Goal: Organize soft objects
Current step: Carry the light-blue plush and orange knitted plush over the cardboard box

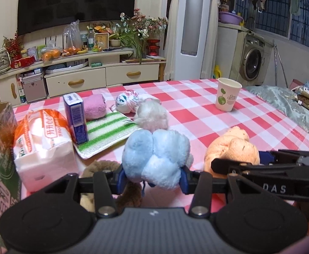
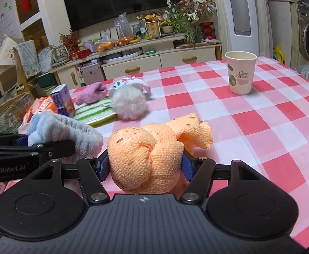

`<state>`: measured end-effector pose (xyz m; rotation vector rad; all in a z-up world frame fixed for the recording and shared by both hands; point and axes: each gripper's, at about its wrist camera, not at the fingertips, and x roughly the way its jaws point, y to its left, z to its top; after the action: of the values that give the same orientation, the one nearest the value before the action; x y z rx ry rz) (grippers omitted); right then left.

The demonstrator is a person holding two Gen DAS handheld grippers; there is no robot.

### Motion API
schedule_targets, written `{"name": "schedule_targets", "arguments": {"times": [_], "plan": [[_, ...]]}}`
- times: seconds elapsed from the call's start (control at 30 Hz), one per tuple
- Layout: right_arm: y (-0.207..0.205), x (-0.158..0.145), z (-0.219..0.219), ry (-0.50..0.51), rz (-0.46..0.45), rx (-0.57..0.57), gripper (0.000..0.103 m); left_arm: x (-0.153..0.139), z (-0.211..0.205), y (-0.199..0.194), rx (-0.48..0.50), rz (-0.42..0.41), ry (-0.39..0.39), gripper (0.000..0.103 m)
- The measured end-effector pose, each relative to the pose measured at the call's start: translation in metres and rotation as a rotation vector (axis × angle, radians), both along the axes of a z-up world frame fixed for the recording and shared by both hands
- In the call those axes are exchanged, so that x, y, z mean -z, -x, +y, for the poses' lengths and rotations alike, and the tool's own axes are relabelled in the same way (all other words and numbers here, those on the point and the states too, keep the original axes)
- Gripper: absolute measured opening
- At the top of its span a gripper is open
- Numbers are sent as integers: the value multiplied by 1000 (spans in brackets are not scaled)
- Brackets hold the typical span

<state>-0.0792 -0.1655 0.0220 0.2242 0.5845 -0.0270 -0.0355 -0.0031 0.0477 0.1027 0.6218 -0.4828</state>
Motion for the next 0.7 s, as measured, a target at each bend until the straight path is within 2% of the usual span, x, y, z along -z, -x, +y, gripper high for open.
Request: {"name": "schedule_targets", "arguments": {"times": [0.7], "plan": [[14,-32,49,118,-80,-107,80,-36,53,23,-48,-62,121,46]]}}
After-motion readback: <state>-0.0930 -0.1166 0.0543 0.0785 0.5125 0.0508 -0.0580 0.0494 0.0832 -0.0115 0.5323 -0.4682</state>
